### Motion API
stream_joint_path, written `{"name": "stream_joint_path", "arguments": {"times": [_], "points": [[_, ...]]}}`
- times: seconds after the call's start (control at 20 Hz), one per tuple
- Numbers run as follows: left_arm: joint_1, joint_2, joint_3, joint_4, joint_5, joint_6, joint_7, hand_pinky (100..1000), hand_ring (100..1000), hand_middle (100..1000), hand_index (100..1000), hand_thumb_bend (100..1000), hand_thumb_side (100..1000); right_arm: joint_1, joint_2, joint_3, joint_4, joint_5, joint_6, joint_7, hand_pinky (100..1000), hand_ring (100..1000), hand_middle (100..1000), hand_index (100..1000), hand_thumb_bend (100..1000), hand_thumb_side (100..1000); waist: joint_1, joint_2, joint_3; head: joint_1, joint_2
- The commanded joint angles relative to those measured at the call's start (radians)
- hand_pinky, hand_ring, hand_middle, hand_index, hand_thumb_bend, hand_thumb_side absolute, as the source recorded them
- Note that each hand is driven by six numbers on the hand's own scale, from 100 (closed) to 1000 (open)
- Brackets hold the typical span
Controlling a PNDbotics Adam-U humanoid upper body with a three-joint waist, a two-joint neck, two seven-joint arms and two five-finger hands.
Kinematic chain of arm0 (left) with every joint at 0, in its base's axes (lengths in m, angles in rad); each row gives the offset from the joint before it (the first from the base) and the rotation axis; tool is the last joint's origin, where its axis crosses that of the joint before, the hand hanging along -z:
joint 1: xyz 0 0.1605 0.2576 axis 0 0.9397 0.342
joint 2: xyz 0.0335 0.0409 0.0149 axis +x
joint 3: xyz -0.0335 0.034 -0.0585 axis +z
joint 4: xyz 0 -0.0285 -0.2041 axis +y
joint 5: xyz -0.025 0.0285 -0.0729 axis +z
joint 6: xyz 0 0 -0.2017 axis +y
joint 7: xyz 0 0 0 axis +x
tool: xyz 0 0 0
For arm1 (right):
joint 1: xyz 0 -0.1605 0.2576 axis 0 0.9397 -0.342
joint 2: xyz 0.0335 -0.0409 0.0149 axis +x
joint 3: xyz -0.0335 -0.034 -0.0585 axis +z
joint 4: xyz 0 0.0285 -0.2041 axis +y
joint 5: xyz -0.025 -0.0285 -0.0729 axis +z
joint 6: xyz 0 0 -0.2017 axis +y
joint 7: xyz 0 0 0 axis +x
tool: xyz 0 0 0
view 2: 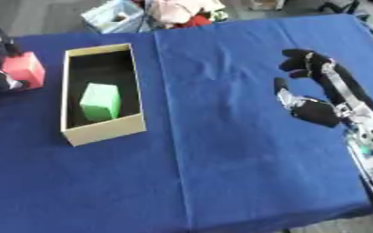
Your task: Pick up objects on the table and place them in the box.
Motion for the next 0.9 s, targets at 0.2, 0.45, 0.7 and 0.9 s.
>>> {"name": "stream_joint_path", "arguments": {"times": [0.2,0.45,0.7,0.9], "points": [[-0.032,0.038,-0.005,-0.085,0.051,0.004,0.020,567,437,439,562,452,100,-0.013,-0.024,-0.013,-0.008,-0.003,-0.005,0.000,760,778,676,876,140,291,0.000,-0.027,0.003,-0.007,-0.007],[-0.043,0.025,-0.070,-0.202,0.115,-0.043,-0.037,571,444,445,570,459,100,-0.012,-0.022,-0.013,-0.008,-0.001,-0.006,0.001,760,779,676,876,138,291,0.001,-0.033,0.003,-0.008,-0.007],[-0.055,-0.018,-0.134,-0.291,0.152,-0.086,-0.104,574,453,455,578,458,100,-0.011,-0.020,-0.012,-0.007,-0.001,-0.006,0.002,760,779,676,877,135,290,-0.003,-0.035,-0.003,-0.005,-0.005],[-0.064,-0.065,-0.166,-0.308,0.153,-0.106,-0.134,575,459,461,584,454,100,-0.013,-0.015,-0.010,-0.007,-0.003,-0.007,0.005,759,779,676,877,133,291,-0.003,-0.035,-0.011,-0.001,-0.005]]}}
